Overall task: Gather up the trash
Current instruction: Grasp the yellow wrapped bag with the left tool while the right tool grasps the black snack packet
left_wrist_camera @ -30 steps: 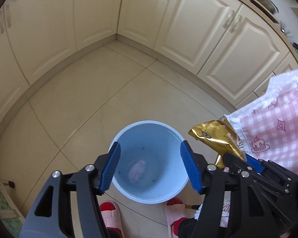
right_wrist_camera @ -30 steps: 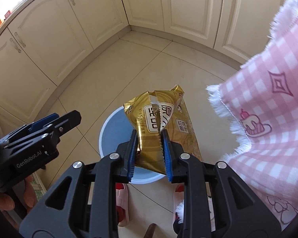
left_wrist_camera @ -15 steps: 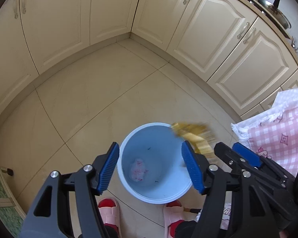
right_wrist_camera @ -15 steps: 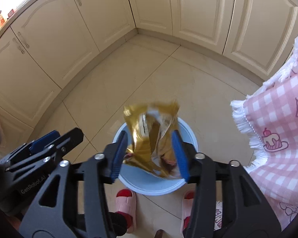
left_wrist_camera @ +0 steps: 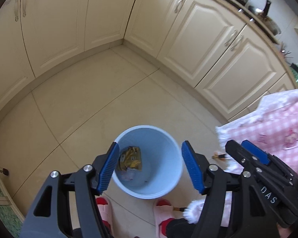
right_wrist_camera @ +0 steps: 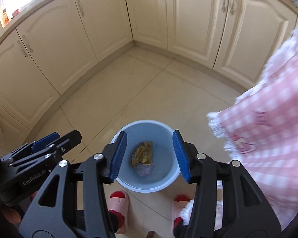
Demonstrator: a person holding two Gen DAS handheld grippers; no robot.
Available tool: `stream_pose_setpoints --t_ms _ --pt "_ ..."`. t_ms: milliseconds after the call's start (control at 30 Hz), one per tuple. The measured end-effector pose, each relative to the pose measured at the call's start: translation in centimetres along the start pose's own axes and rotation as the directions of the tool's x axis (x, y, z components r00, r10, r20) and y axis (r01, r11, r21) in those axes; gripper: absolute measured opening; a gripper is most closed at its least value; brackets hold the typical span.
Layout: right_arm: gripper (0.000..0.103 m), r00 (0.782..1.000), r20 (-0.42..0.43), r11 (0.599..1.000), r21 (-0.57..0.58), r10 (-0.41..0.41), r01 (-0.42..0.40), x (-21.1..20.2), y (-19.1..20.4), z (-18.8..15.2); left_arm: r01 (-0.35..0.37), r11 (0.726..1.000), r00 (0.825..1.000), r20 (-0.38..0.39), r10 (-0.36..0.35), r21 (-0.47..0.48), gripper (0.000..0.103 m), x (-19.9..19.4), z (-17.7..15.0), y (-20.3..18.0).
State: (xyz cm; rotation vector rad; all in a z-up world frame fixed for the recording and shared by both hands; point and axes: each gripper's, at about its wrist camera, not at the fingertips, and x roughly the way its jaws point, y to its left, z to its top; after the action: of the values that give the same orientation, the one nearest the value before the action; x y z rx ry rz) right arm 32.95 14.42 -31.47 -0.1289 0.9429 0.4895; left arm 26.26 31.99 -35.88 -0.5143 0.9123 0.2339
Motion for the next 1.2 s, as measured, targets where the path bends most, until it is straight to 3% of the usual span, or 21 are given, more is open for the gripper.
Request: stream_pose_setpoints --t_ms 233,433,600,767,900,1100,1200 --pt "0.05 0.982 0.182 0.998 -0.03 -0.042 0.048 -11.1 -0.9 -0.2 0.099 0.992 0.986 0.125 -0.107 0.073 0.068 -8.4 -0.6 -5.0" --pt "0.055 0.931 0.354 0.995 -0.01 -0.091 0.1 -22.2 -3.1 -2.0 0.175 0.971 0.964 0.17 -0.203 0.165 0.068 -15.0 -2.9 -11.0" --pt "0.058 0.886 0.439 0.989 0.056 -0.15 0.139 -29.4 -7.2 -4.9 0.227 0.929 0.939 0.186 -0.288 0.292 0.071 -19.7 -5.1 -17.4" --pt "0.06 0.837 0.467 0.957 0.194 -0.285 0.217 -34.7 -13.5 -8.2 0.3 0.861 0.917 0.123 -0.379 0.411 0.072 -21.6 -7.6 -24.6" --pt "0.062 0.811 0.444 0.915 0.309 -0.381 0.261 -36.9 -18.8 -10.6 0.363 0.796 0.901 0.035 -0.433 0.484 0.072 -21.7 -9.7 -30.6" --pt "0.064 0.795 0.401 0.853 0.452 -0.455 0.26 -37.9 -24.7 -14.2 0.368 0.735 0.908 -0.049 -0.416 0.569 0.072 -19.9 -12.4 -37.3" --pt "0.064 0.792 0.387 0.832 0.493 -0.473 0.256 -38.1 -26.7 -15.3 0.38 0.727 0.911 -0.094 -0.402 0.572 0.072 -18.6 -12.9 -39.4"
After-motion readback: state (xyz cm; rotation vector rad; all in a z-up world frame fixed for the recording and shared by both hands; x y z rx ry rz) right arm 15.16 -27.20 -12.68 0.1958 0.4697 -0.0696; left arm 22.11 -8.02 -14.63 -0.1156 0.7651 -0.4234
